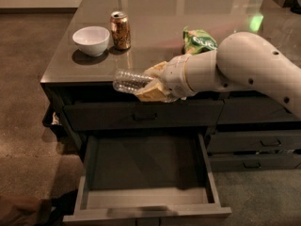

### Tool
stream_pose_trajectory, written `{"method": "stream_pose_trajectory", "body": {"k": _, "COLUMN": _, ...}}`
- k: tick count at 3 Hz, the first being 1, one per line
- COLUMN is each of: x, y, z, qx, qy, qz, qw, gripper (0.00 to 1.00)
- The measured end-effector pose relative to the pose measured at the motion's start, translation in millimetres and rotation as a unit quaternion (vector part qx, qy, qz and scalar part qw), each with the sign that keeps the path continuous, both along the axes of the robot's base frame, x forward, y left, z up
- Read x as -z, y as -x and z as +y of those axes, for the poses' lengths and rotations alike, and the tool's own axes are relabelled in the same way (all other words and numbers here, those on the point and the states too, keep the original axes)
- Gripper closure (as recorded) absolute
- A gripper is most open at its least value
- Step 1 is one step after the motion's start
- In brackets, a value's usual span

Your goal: Pick water bottle from middle drawer and place on counter

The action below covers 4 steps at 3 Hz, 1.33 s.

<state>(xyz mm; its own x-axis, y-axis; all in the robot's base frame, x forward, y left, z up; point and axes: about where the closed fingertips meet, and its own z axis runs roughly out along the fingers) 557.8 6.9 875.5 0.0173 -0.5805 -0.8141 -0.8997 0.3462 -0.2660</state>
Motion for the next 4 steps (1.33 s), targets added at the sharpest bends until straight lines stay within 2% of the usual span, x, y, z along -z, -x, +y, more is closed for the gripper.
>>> {"method": "stream_pose_trajectory", "body": {"k": 1, "x": 0, "y": -2, "z": 3, "qx": -0.008, "qy": -0.005, "qz": -0.003, "qw": 0.9999, "gripper": 1.00}}
{"method": "stream_pose_trajectory", "body": {"k": 2, "x": -13, "y": -27, "z": 10, "qx": -0.001, "qy": -0.025, "qz": -0.017, "qw": 0.9995, "gripper": 1.00}}
{"method": "stream_pose_trajectory", "body": {"k": 3, "x": -36, "y": -61, "z": 20, "qx": 0.008, "qy": -0.029, "qz": -0.027, "qw": 0.9992, "gripper": 1.00}}
{"method": "stream_pose_trajectory", "body": {"k": 4, "x": -39, "y": -101, "z": 34, "qx": 0.008, "qy": -0.027, "qz": -0.015, "qw": 0.9995, "gripper": 1.00}}
